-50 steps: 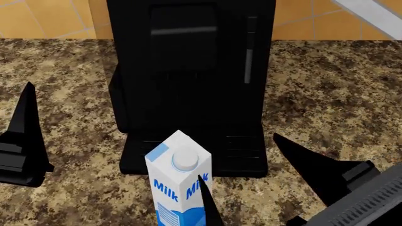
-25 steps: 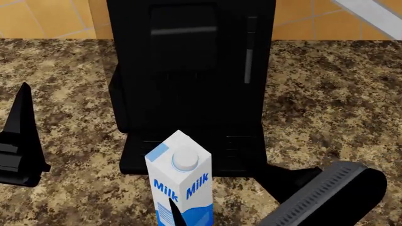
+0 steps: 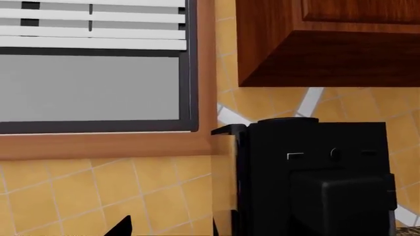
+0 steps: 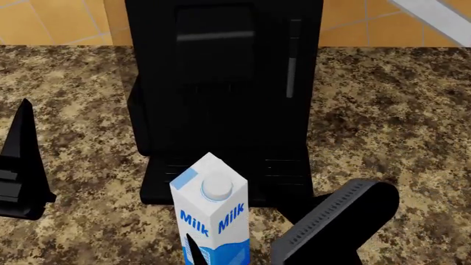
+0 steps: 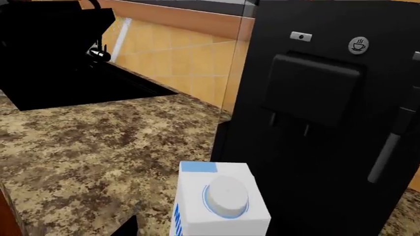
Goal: Place the eggs and milk next to the bowl.
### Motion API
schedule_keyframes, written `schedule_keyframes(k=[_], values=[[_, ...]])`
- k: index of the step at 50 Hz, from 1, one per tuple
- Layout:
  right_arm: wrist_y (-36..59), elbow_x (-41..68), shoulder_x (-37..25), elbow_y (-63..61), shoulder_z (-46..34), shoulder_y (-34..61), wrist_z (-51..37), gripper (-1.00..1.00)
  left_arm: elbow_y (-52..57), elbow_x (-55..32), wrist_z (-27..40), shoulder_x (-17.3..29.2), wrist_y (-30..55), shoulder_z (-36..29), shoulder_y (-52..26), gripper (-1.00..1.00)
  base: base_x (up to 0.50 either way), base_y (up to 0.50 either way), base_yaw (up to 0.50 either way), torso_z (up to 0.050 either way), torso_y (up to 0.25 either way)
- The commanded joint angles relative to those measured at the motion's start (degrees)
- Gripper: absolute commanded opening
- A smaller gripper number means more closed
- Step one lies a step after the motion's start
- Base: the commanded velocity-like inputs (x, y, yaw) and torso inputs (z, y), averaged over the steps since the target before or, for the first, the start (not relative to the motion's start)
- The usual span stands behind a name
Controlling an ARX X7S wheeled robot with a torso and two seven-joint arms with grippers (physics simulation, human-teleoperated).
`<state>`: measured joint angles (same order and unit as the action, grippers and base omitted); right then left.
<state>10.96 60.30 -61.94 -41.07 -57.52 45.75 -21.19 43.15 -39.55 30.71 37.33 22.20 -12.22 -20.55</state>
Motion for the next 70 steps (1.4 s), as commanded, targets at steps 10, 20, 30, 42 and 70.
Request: schedule_keyframes(k=[10,20,30,42,70], values=[[0.94,-0.90,4.82,5.33,0.74,1.15,4.30,1.00,-1.60,2.58,-0.56,-1.05,-2.15,0.99,0.24,1.00,0.00,0.00,0.00,0.000,0.000],[1.60,-0.65,6.84,8.75,0.54,2.05,5.92,1.00,-2.03,2.78,-0.70,-0.99,-2.36,0.84,0.19,1.00,0.00,0.00,0.00,0.000,0.000],[2.73,-0.51,9.06,12.09,0.21,3.59,8.19,1.00,-2.02,2.66,-0.51,-0.84,-2.40,1.01,0.16,1.00,0.00,0.00,0.00,0.000,0.000],[3.14,-1.08,11.87,16.78,-0.55,4.36,11.23,1.00,-1.98,2.53,-0.25,-0.75,-2.15,0.96,-0.32,1.00,0.00,0.00,0.00,0.000,0.000],[3.47,-2.03,14.19,19.13,-1.44,4.78,13.52,1.00,-1.74,2.56,0.11,-0.24,-2.65,1.24,0.55,1.00,0.00,0.00,0.00,0.000,0.000]])
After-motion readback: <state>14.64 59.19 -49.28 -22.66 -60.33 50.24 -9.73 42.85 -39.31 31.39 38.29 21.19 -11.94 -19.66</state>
